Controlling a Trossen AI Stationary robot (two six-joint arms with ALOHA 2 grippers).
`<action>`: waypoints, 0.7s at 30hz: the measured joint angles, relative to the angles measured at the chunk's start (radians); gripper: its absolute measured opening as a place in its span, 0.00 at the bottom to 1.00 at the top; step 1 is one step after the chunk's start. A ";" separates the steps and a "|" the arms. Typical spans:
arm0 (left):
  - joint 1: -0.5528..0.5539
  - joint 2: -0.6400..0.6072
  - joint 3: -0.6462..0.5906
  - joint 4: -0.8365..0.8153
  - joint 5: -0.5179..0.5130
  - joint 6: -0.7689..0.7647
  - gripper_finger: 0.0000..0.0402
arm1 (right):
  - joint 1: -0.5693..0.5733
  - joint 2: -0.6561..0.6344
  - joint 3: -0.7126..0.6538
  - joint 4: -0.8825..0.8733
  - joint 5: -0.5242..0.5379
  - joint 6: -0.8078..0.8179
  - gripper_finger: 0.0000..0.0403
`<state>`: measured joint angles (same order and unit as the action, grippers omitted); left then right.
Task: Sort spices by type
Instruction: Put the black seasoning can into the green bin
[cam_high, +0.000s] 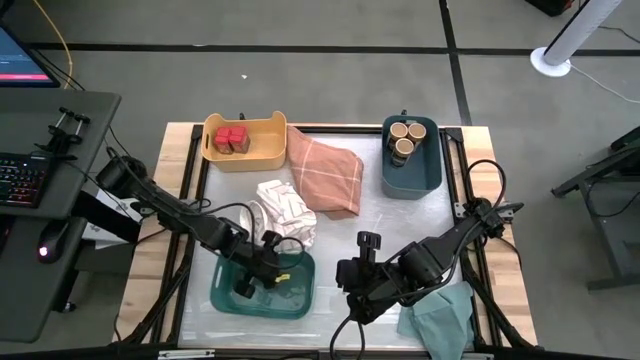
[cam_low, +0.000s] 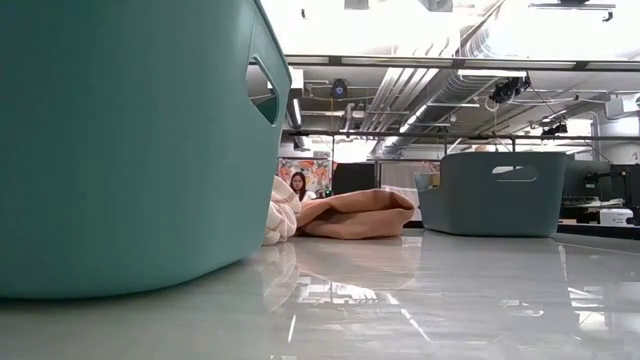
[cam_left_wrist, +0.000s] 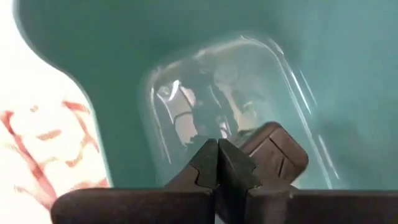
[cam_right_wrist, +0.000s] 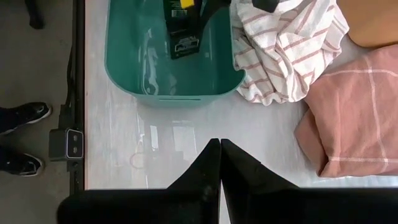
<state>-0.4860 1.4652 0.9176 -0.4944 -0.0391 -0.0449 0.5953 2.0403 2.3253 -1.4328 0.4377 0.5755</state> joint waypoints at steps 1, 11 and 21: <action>-0.006 -0.005 0.000 -0.009 -0.001 -0.005 0.00 | 0.000 0.000 0.000 0.000 0.000 0.000 0.00; -0.055 -0.029 -0.001 -0.062 -0.013 -0.030 0.00 | 0.000 0.000 0.000 0.000 0.020 0.000 0.00; -0.038 -0.045 -0.001 0.144 -0.060 -0.172 0.00 | -0.007 0.001 0.000 0.001 0.032 -0.006 0.00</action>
<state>-0.5239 1.4200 0.9169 -0.3506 -0.0986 -0.2164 0.5885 2.0411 2.3253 -1.4322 0.4702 0.5696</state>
